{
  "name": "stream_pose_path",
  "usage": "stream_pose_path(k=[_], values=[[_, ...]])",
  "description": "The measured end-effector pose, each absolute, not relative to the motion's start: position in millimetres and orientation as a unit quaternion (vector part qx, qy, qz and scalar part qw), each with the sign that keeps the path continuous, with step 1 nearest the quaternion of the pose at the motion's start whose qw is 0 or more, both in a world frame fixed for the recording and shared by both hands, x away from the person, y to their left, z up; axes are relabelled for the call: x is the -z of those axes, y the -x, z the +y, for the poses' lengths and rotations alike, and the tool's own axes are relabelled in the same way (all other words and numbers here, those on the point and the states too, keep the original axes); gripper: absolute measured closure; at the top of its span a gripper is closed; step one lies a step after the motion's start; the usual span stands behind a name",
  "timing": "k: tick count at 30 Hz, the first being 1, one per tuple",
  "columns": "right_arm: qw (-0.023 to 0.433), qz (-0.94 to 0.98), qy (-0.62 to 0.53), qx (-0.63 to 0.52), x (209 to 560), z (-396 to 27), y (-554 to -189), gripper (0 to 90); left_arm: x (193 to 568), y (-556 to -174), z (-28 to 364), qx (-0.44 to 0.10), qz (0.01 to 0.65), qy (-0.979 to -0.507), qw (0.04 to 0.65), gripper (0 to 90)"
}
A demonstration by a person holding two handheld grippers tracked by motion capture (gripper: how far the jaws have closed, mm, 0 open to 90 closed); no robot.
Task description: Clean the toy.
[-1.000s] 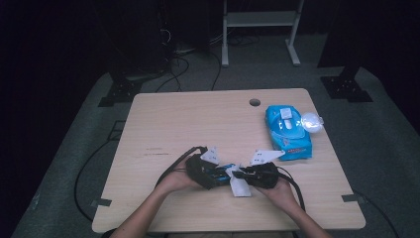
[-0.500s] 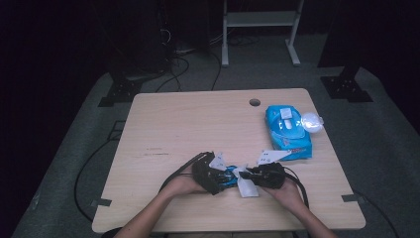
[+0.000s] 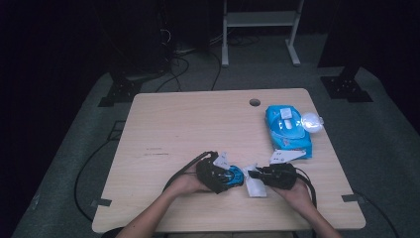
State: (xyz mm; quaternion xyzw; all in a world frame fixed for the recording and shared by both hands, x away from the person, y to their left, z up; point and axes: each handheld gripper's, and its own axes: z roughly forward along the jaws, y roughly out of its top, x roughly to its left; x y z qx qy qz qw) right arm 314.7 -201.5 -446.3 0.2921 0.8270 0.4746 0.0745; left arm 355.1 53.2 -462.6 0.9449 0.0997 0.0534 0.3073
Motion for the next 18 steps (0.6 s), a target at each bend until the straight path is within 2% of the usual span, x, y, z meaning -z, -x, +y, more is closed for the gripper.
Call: stream_pose_path(k=[7,18], values=[[0.072,0.822,-0.298,-0.479,444,-205,-314,80.5,458,-356,58,-0.049,0.109,-0.939,0.323,26.7],[0.073,0.817,-0.304,-0.485,442,-207,-316,80.4,451,-363,56,-0.065,0.110,-0.940,0.316,26.8]])
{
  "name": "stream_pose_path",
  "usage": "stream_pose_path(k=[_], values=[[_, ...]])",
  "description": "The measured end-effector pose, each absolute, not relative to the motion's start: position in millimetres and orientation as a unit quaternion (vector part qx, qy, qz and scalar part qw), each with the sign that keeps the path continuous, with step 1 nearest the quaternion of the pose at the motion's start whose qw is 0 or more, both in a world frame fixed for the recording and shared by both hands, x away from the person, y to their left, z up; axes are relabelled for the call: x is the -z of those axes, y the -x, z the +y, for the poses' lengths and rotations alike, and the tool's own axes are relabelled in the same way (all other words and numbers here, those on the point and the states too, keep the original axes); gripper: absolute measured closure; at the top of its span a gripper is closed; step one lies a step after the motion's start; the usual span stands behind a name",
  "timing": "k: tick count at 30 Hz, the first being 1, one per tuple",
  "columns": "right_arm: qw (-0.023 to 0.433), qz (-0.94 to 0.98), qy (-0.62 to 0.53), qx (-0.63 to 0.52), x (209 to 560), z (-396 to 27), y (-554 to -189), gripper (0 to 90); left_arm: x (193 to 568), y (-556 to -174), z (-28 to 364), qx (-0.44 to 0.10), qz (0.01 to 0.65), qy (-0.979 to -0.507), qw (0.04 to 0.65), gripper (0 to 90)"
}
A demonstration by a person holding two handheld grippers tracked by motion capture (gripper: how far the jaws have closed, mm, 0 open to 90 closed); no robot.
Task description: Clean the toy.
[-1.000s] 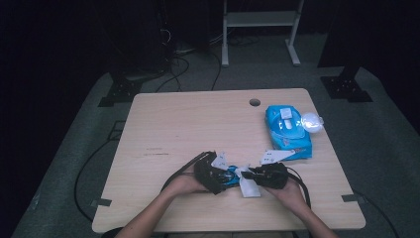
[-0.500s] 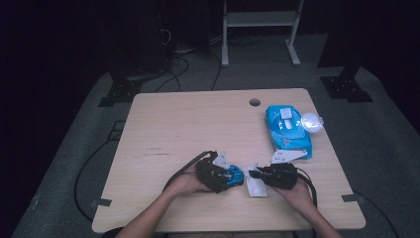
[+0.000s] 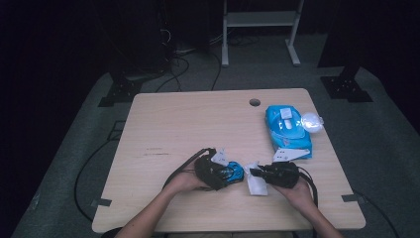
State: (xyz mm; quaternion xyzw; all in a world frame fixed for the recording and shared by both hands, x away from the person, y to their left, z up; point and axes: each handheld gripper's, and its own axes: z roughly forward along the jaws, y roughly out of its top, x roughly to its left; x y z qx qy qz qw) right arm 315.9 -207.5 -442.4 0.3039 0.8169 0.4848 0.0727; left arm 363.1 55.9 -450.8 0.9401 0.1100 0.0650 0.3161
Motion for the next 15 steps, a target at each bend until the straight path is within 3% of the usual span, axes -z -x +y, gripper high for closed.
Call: stream_pose_path(k=[15], values=[[0.113,0.817,-0.348,-0.446,446,-251,-323,80.3,453,-411,46,-0.062,0.153,-0.941,0.296,26.7]])
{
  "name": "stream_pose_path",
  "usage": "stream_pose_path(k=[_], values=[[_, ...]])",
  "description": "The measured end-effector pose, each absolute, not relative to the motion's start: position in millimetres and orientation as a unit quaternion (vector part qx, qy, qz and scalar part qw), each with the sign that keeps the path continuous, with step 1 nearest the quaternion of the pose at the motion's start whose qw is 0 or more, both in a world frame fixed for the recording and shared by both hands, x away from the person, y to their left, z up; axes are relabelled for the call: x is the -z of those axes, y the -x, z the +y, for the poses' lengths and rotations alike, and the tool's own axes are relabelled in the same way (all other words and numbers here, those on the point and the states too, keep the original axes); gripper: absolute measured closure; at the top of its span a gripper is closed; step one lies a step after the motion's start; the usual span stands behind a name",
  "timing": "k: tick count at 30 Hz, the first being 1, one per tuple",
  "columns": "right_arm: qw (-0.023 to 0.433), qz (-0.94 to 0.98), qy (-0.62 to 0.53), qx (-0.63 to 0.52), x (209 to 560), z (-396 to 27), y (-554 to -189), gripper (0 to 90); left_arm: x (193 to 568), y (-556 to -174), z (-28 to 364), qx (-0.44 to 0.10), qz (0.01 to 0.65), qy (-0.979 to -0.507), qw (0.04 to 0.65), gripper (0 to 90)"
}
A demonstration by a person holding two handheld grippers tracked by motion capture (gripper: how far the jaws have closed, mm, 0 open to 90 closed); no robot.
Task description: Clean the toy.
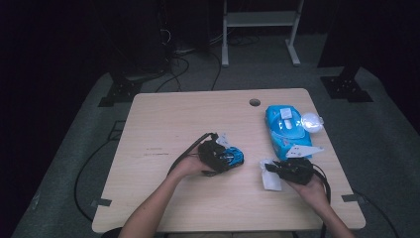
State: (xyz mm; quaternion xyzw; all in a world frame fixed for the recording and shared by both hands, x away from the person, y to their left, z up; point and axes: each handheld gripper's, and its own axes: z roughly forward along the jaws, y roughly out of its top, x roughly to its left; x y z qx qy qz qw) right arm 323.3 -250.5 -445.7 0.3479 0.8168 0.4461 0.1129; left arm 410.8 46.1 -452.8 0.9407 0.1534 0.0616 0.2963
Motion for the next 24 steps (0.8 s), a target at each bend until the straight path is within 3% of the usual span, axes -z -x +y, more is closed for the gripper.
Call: stream_pose_path(k=[6,13,18,24], values=[[0.122,0.824,-0.372,-0.409,461,-272,-326,78.3,459,-414,44,-0.058,0.156,-0.941,0.295,26.6],[0.127,0.816,-0.392,-0.404,468,-284,-327,55.3,460,-414,44,-0.058,0.156,-0.939,0.301,25.9],[0.136,0.804,-0.400,-0.418,466,-292,-325,41.2,454,-412,47,-0.060,0.157,-0.930,0.327,19.2],[0.151,0.796,-0.406,-0.424,459,-302,-323,39.7,447,-410,52,-0.070,0.156,-0.924,0.343,18.2]])
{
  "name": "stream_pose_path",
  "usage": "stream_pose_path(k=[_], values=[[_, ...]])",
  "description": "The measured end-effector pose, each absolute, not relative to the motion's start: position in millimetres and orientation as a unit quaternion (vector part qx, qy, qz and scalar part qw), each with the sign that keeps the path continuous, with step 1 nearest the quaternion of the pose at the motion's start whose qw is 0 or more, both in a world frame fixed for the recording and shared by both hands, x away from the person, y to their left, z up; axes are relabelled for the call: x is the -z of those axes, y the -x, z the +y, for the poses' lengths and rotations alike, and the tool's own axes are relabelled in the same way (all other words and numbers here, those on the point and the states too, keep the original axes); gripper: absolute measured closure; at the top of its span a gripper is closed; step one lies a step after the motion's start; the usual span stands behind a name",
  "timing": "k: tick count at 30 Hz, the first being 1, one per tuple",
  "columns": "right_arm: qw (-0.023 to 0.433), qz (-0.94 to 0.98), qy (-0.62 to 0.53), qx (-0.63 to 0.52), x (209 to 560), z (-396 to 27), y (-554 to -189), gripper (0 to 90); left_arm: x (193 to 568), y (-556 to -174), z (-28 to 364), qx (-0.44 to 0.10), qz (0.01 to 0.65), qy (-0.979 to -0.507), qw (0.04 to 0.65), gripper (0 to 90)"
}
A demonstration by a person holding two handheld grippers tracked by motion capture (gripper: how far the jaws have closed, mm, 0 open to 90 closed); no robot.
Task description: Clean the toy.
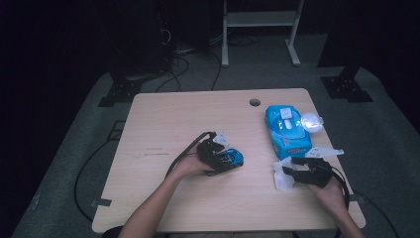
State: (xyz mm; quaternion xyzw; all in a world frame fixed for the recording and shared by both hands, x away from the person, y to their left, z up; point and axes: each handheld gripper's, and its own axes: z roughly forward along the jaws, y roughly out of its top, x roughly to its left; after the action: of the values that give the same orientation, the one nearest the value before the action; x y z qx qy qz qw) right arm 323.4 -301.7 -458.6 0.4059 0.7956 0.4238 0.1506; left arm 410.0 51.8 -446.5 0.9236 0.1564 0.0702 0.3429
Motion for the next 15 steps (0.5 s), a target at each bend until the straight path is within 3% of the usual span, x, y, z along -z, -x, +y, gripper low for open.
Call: stream_pose_path(k=[15], values=[[0.146,0.774,-0.414,-0.457,453,-317,-311,36.8,427,-397,82,-0.093,0.164,-0.906,0.379,16.1]])
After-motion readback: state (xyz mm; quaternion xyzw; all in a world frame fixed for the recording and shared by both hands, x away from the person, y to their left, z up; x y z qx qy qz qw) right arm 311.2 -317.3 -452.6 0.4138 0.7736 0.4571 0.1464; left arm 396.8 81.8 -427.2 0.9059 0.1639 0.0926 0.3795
